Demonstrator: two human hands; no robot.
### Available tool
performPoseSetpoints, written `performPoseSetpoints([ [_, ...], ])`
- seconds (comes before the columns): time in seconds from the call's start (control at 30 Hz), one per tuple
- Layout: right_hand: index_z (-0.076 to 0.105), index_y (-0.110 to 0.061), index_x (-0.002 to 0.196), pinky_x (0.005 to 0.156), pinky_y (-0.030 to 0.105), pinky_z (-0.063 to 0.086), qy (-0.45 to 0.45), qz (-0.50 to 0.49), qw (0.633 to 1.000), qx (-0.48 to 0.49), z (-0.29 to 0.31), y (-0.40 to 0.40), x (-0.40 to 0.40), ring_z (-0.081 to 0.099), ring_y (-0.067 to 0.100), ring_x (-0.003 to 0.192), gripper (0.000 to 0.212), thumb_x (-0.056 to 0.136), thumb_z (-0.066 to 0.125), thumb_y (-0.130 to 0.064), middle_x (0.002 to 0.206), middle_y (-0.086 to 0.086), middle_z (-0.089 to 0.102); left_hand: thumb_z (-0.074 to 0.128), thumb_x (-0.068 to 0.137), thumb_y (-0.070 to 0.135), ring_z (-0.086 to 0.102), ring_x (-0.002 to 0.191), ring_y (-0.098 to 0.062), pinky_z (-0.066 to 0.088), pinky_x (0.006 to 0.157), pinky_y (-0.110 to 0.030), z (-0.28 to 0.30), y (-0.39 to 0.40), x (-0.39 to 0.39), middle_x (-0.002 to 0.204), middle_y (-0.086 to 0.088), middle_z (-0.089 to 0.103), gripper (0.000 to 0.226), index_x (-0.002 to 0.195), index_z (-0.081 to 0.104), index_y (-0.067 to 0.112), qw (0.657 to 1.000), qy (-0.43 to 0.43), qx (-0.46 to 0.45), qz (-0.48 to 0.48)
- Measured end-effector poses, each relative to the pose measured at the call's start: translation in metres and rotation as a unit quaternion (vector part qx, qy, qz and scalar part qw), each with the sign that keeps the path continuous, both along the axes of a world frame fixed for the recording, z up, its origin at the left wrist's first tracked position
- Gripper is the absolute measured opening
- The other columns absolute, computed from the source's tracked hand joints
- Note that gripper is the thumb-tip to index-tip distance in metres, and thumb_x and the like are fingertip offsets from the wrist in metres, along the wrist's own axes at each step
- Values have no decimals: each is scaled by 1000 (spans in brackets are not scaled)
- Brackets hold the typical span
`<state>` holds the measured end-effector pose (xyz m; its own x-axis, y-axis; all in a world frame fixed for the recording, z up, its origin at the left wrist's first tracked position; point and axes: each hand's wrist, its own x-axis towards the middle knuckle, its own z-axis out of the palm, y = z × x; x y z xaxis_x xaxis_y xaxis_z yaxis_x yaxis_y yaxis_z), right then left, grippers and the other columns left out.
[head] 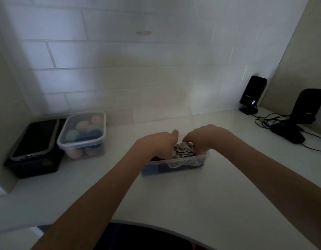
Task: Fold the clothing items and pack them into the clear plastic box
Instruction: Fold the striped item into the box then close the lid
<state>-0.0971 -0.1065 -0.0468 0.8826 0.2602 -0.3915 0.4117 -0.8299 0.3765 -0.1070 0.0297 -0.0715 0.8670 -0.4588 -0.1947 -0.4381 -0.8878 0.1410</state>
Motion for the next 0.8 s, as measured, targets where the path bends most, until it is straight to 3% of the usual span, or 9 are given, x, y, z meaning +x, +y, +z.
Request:
performPoseSetpoints([
  [0.2, 46, -34, 133, 81, 32, 38, -31, -4, 999, -24, -2, 4, 1, 58, 20, 111, 56, 80, 66, -34, 120, -4, 60, 52, 90, 25, 51, 81, -29, 44, 72, -40, -4, -2, 2, 101, -17, 59, 52, 129, 22, 9, 1000, 12, 18, -8],
  [0.33, 46, -32, 133, 85, 32, 43, 1, -23, 1000, -11, -2, 6, 1, 57, 20, 112, 58, 79, 68, -34, 122, -4, 59, 52, 89, 27, 50, 78, -30, 46, 80, -45, -7, 1, 1, 79, -6, 51, 56, 129, 18, 9, 999, 28, 18, -17],
  [0.4, 47, -28, 133, 87, 32, 50, 34, -37, 998, 47, 4, 0, 0, 60, 20, 106, 62, 77, 71, -29, 122, -3, 58, 53, 89, 28, 52, 79, -30, 47, 81, -46, -8, 3, 1, 78, -6, 53, 56, 129, 18, 10, 999, 33, 12, -15],
  [0.47, 46, -28, 131, 70, 26, 51, 54, -57, 988, 135, 17, -9, -6, 60, 16, 83, 64, 74, 75, -23, 102, -7, 55, 53, 89, 28, 56, 84, -32, 49, 82, -47, -9, 3, 1, 93, -14, 61, 56, 128, 18, 11, 999, 35, 6, -13],
  [0.53, 50, -31, 120, 65, 25, 44, 16, -45, 980, 195, 28, -16, -12, 52, 14, 78, 57, 71, 78, -24, 86, -10, 47, 54, 89, 26, 57, 87, -33, 49, 83, -46, -10, 3, 1, 101, -17, 62, 56, 128, 18, 12, 999, 30, -1, -12],
  [0.6, 54, -30, 102, 64, 26, 40, -51, -11, 973, 225, 32, -19, -18, 50, 13, 81, 34, 75, 74, -25, 90, -9, 53, 53, 89, 25, 57, 84, -32, 49, 81, -45, -11, 3, 1, 100, -16, 62, 54, 128, 18, 14, 1000, 27, -9, -7],
  [0.67, 60, -31, 94, 65, 26, 41, -61, 4, 976, 211, 30, -18, -23, 53, 13, 84, 19, 80, 68, -21, 96, -10, 60, 51, 90, 23, 56, 80, -31, 48, 77, -44, -12, 2, 2, 96, -16, 62, 51, 127, 18, 13, 1000, 27, -15, -5],
  [0.8, 58, -36, 118, 71, 29, 41, -48, -17, 989, 138, 19, -16, -24, 56, 14, 94, 38, 83, 65, -23, 112, -12, 65, 51, 90, 19, 51, 72, -28, 41, 67, -37, -12, 1, 3, 87, -15, 58, 50, 127, 19, 9, 999, 27, -23, -5],
])
